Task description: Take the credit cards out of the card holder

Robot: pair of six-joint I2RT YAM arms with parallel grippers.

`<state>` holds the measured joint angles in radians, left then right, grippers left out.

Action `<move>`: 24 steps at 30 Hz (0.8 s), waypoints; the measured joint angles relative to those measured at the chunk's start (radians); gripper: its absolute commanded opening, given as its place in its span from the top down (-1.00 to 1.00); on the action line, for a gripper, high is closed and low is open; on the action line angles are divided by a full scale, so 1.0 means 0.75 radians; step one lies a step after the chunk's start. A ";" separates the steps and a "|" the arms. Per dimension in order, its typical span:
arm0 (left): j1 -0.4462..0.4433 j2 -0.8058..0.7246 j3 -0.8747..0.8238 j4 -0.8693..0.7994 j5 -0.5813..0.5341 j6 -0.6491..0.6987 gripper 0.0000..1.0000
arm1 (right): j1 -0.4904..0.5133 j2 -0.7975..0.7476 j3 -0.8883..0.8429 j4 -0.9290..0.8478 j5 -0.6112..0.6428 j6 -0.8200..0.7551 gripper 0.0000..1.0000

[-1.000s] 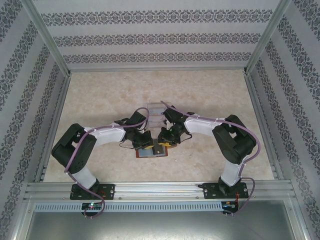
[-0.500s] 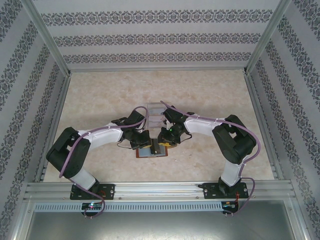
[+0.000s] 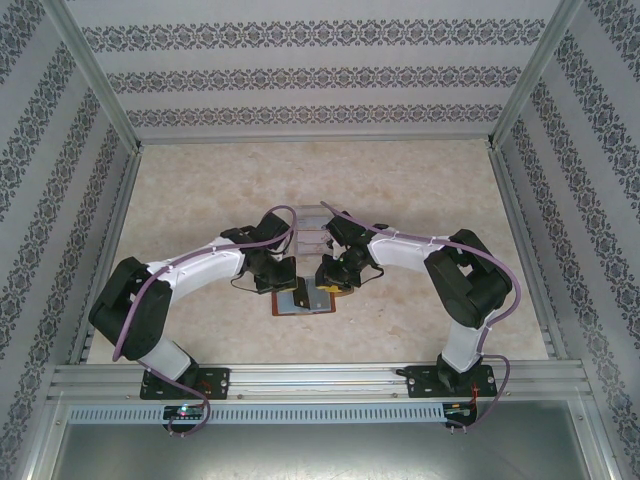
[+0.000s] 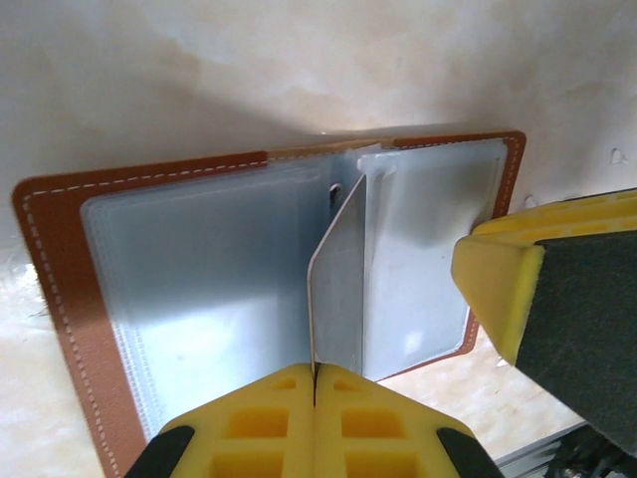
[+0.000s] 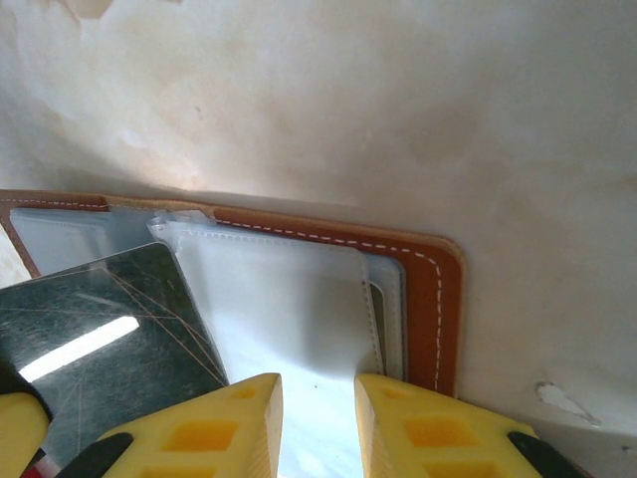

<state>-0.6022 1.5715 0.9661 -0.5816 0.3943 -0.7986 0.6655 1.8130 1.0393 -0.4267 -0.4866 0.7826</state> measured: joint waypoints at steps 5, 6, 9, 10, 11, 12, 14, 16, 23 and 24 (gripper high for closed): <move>0.000 0.001 0.012 -0.043 -0.020 0.017 0.91 | 0.000 0.003 0.005 -0.006 0.000 -0.004 0.43; 0.000 0.001 0.012 -0.049 -0.020 0.018 0.91 | 0.000 0.003 0.007 -0.009 0.000 -0.005 0.43; 0.000 0.002 0.012 -0.051 -0.018 0.018 0.88 | 0.000 0.004 0.007 -0.010 0.000 -0.005 0.43; 0.000 0.003 0.012 -0.050 -0.014 0.018 0.87 | 0.000 0.004 0.007 -0.010 0.000 -0.006 0.43; 0.000 0.006 0.012 -0.049 -0.010 0.018 0.85 | 0.000 0.004 0.007 -0.010 0.000 -0.005 0.43; 0.000 0.008 0.012 -0.048 -0.004 0.018 0.81 | 0.000 0.004 0.007 -0.010 0.000 -0.006 0.43; 0.000 0.014 0.012 -0.044 0.007 0.017 0.77 | 0.000 0.004 0.007 -0.010 0.000 -0.006 0.43; 0.000 0.028 0.012 -0.031 0.024 0.016 0.75 | 0.000 0.004 0.007 -0.010 0.000 -0.005 0.43; 0.000 0.054 0.012 -0.004 0.057 0.013 0.77 | 0.000 0.004 0.007 -0.010 0.000 -0.005 0.43; 0.000 0.054 0.012 -0.001 0.061 0.013 0.78 | 0.000 0.004 0.007 -0.010 0.000 -0.005 0.43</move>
<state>-0.6022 1.6123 0.9752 -0.5823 0.4400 -0.7891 0.6655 1.8160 1.0447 -0.4339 -0.4866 0.7788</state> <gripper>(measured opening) 0.120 0.285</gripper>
